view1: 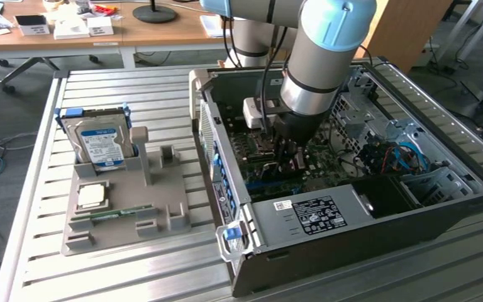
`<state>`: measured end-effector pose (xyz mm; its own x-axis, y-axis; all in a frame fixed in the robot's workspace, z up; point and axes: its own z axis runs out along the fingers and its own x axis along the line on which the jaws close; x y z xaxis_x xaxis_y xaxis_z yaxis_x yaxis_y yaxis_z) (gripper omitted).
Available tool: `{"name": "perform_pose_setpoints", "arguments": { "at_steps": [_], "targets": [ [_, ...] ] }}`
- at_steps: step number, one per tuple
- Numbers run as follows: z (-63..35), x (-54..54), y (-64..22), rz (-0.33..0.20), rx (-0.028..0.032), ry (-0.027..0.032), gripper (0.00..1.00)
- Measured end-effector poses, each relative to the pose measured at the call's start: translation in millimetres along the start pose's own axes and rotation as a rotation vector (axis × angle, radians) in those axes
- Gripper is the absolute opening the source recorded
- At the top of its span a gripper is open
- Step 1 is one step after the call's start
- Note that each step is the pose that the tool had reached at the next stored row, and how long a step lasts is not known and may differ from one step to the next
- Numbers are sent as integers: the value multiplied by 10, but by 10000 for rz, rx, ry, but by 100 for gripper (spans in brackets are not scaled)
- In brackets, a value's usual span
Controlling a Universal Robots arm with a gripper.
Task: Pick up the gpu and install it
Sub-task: 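Insert the gpu into the slot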
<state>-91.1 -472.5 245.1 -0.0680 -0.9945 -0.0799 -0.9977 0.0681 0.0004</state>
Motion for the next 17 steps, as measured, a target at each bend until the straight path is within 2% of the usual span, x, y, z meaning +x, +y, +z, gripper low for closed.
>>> {"name": "perform_pose_setpoints", "arguments": {
  "at_steps": [17],
  "targets": [
    [10,1,10,23,3,0,27]
  ]
}}
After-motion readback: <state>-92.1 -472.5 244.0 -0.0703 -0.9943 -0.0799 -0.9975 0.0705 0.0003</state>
